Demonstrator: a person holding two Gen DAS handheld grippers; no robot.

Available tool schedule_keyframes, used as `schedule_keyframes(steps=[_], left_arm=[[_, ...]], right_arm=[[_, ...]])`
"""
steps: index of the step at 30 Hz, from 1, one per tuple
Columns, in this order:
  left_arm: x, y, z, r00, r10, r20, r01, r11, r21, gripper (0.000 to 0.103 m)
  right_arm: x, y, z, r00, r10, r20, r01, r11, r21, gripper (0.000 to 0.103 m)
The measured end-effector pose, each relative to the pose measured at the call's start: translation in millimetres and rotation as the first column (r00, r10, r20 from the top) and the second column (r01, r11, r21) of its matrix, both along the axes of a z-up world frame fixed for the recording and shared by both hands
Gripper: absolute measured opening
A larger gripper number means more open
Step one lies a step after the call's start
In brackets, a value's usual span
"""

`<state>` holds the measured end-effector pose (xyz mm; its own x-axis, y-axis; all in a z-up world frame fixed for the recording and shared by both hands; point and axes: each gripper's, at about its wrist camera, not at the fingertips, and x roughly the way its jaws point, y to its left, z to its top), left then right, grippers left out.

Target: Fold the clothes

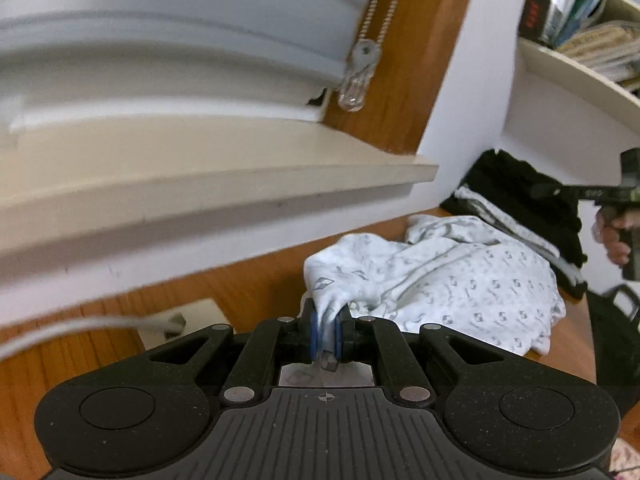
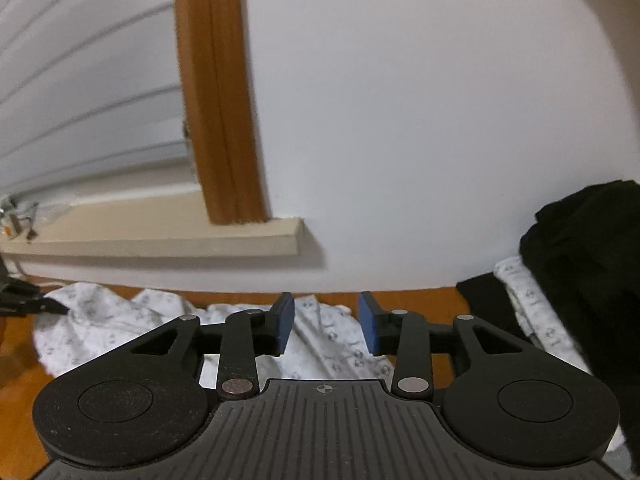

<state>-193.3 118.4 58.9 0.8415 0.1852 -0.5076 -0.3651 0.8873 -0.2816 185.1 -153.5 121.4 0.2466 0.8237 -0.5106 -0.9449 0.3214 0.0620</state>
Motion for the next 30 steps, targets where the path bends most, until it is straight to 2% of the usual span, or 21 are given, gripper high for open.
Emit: schedule_keyframes(steps=[3, 9, 11, 13, 15, 17, 20, 25, 28, 30], left_arm=[[-1.9, 2.1, -9.7, 1.0, -0.003, 0.018, 0.003, 1.0, -0.013, 0.011], [-8.5, 3.6, -17.7, 0.999, -0.034, 0.031, 0.034, 0.999, -0.019, 0.011], [-10.1, 2.8, -19.8, 0.999, -0.044, 0.019, 0.045, 0.999, -0.017, 0.011], [-11.6, 1.3, -21.5, 0.999, -0.054, 0.007, 0.054, 0.999, -0.009, 0.011], [-13.1, 0.7, -21.5, 0.998, -0.057, 0.007, 0.057, 0.998, -0.008, 0.011], [-13.6, 1.3, -21.8, 0.998, -0.057, 0.007, 0.058, 0.998, -0.012, 0.011], [-13.5, 2.0, -22.6, 0.998, -0.057, 0.004, 0.057, 0.998, -0.017, 0.011], [-13.6, 0.8, -21.4, 0.998, -0.063, 0.006, 0.063, 0.998, -0.011, 0.011], [-14.1, -0.5, -19.7, 0.997, -0.071, 0.015, 0.071, 0.997, -0.011, 0.011], [-14.4, -1.6, -18.6, 0.996, -0.082, 0.024, 0.082, 0.997, -0.012, 0.011]], right_arm=[[-4.2, 29.1, -22.0, 1.0, 0.019, 0.002, -0.019, 0.998, -0.066, 0.042], [-28.6, 91.4, -61.8, 0.996, 0.093, 0.004, -0.091, 0.982, -0.169, 0.057], [-37.0, 106.1, -69.1, 0.994, 0.11, 0.021, -0.102, 0.968, -0.229, 0.073], [-42.5, 115.8, -74.5, 0.993, 0.106, 0.061, -0.085, 0.956, -0.282, 0.072], [-38.0, 114.5, -71.4, 0.996, 0.08, 0.042, -0.066, 0.959, -0.277, 0.06], [-33.4, 105.5, -62.1, 0.997, 0.043, 0.068, -0.024, 0.966, -0.259, 0.008], [-26.5, 84.9, -43.1, 0.994, -0.005, 0.113, 0.031, 0.973, -0.23, 0.005], [-15.4, 21.7, 6.2, 0.969, -0.073, 0.236, 0.125, 0.969, -0.214, 0.003], [-7.6, -25.2, 38.0, 0.928, -0.157, 0.337, 0.229, 0.956, -0.184, 0.003], [-3.5, -51.4, 50.0, 0.885, -0.216, 0.413, 0.303, 0.94, -0.157, 0.003]])
